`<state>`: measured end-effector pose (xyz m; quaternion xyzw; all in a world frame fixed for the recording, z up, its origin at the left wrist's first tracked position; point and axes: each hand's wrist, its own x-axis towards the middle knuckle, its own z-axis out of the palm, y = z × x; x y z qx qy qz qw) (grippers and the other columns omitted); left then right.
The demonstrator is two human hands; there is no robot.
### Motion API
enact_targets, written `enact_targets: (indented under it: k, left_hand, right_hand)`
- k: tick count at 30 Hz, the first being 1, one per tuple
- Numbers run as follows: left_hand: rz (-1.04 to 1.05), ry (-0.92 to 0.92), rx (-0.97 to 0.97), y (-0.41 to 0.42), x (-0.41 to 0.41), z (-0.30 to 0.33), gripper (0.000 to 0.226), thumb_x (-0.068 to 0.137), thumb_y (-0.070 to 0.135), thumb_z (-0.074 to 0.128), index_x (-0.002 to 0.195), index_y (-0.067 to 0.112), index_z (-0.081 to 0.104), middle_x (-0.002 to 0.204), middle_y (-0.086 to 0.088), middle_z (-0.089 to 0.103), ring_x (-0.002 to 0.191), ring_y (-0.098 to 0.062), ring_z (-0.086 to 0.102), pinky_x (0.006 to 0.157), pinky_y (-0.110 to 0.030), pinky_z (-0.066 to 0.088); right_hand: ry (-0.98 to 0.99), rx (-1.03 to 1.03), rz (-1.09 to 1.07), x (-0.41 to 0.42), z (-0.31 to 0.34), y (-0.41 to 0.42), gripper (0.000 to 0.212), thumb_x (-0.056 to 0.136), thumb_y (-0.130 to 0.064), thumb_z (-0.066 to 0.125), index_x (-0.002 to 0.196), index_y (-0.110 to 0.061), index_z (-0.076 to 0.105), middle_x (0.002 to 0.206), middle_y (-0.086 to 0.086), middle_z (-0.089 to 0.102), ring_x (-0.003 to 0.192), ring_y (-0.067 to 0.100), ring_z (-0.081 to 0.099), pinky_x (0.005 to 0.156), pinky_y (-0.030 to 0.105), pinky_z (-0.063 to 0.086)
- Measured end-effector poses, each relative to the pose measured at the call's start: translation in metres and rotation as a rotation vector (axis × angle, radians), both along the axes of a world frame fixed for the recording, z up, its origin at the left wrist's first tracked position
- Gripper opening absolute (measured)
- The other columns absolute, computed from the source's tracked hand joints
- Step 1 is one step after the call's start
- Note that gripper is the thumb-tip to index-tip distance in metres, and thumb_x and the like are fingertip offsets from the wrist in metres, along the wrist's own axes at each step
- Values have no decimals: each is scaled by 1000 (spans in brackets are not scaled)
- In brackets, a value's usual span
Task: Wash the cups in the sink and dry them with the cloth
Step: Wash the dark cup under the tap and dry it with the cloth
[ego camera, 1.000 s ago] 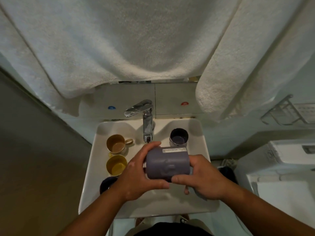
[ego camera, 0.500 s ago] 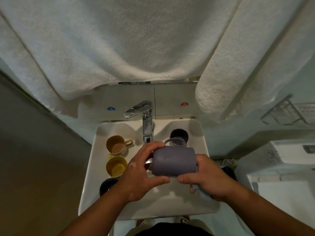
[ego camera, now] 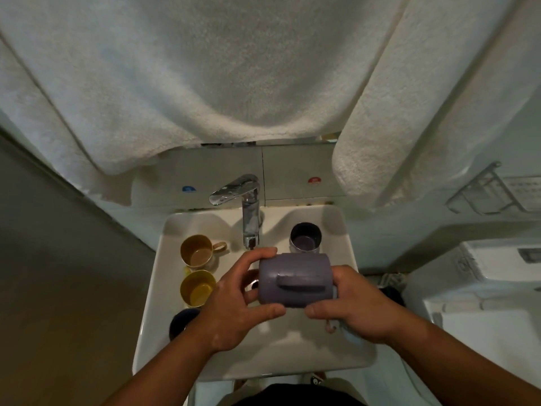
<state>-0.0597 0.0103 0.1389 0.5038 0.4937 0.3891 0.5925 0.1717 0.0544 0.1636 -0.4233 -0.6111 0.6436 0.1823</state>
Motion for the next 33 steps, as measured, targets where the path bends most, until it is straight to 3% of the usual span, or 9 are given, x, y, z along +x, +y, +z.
enact_targets:
  k: [4,7,9,12,16,22,25,28,33]
  left_hand:
    - [-97,-117,-130,3,-8,-4,96,75,6,86,150,37,34,138,14,56,125,-26,62,92,-48,58]
    - [-34,-295,-375,8,-7,-1,61,88,36,74,143,37,46,140,-4,55,116,-39,65,85,-54,59]
    - [7,-176,-326,11,-6,-1,48,90,42,71,134,38,55,137,-6,55,112,-35,68,85,-53,60]
    - [42,-75,-152,9,-4,-4,61,77,33,83,132,35,57,129,5,63,112,-28,69,84,-46,61]
    - [88,26,-22,1,-5,-6,76,66,32,88,134,27,54,124,18,62,117,-17,66,85,-35,60]
    - [162,66,-31,-2,-10,-15,76,72,7,88,135,26,50,132,6,58,116,-12,64,82,-29,59]
    - [225,158,-63,-5,-18,-23,85,66,21,95,135,39,49,133,11,57,115,-8,63,83,-29,60]
    - [260,252,-76,-7,-19,-29,85,53,47,94,126,53,50,127,16,61,110,-7,65,84,-34,62]
    - [269,205,-14,-5,3,-20,73,50,53,92,109,63,51,116,24,67,101,-2,69,80,-30,61]
  right_hand:
    - [-103,183,29,3,4,0,40,87,-1,72,118,-26,70,102,-12,75,78,5,69,65,22,55]
    - [-285,390,139,4,-6,-2,27,88,-16,70,112,-28,73,100,-12,73,86,6,69,75,36,58]
    - [-311,424,174,0,-10,-5,30,88,-20,70,116,-29,71,105,-13,72,94,5,68,81,36,57]
    - [-247,298,175,0,-6,-1,51,85,-9,71,130,-32,65,120,-23,68,106,-6,63,88,19,53]
    - [-187,25,201,5,-3,11,65,77,10,66,131,-26,63,114,-8,73,83,7,70,69,28,56]
    - [36,-238,-197,14,-5,18,42,79,12,69,102,-22,76,105,15,68,73,27,65,61,33,58]
    - [25,-185,-426,19,-2,19,32,88,9,62,97,-19,75,104,19,68,78,26,69,71,38,60]
    - [18,-66,-447,13,12,10,31,91,-4,65,101,-32,73,101,2,74,92,18,72,78,34,60]
    - [-31,100,-471,-36,16,-13,29,94,-19,67,116,-38,64,110,-10,68,92,1,69,68,15,56]
